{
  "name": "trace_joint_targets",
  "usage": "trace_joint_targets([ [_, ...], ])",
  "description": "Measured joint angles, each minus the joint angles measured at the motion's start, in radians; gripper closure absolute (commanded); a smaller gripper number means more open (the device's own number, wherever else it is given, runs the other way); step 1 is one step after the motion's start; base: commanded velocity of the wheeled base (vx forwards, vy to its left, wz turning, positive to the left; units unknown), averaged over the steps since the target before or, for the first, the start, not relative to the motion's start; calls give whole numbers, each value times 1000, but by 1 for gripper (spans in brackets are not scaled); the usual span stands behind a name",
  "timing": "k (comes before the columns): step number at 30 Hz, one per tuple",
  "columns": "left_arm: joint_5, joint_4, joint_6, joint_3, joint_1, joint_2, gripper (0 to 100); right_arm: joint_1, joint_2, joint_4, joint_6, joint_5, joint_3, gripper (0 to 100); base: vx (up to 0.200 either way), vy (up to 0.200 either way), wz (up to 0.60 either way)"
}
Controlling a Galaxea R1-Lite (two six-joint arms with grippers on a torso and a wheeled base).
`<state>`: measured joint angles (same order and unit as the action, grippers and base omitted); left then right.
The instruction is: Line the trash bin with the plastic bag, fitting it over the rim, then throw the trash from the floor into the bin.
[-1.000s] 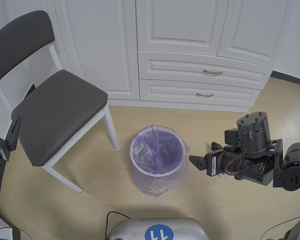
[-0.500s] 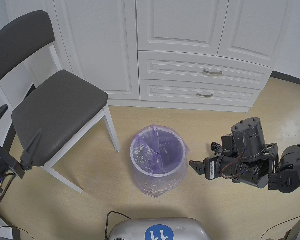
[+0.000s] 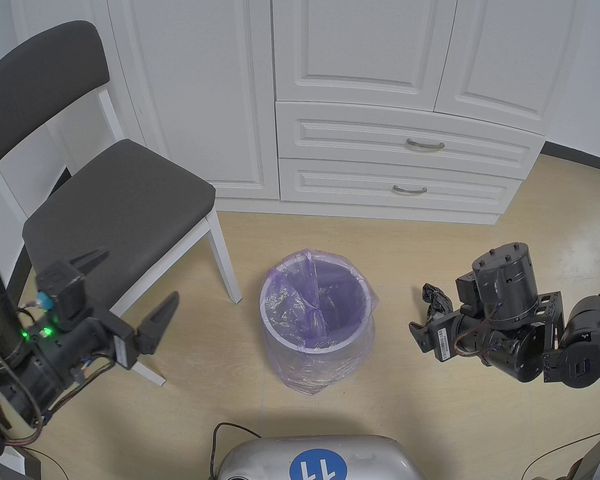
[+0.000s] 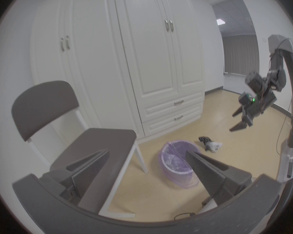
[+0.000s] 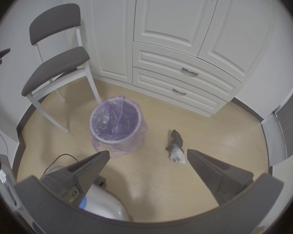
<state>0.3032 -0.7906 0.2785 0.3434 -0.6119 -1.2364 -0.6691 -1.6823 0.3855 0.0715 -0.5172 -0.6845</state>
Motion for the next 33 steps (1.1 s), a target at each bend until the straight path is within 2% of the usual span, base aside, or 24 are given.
trace_joint_targets([
  [4,-11,75,-15,98,-15,-132,0,35,22,0,-24,-2,5,0,0,0,0],
  [10,-53,248,-56,342,-10,-338,0,66,50,46,-39,13,7,0,0,0,0],
  [15,-71,353,-96,510,6,-506,0,-1,47,184,8,27,-6,0,0,0,0],
  [21,-78,429,-120,688,34,-707,0,-80,-69,295,59,-48,-57,0,0,0,0],
  [27,-68,542,-123,857,57,-856,0,-92,-140,327,66,-82,-86,0,0,0,0],
  [33,-11,658,-104,1046,67,-995,0,-85,-159,337,54,-93,-88,0,0,0,0],
])
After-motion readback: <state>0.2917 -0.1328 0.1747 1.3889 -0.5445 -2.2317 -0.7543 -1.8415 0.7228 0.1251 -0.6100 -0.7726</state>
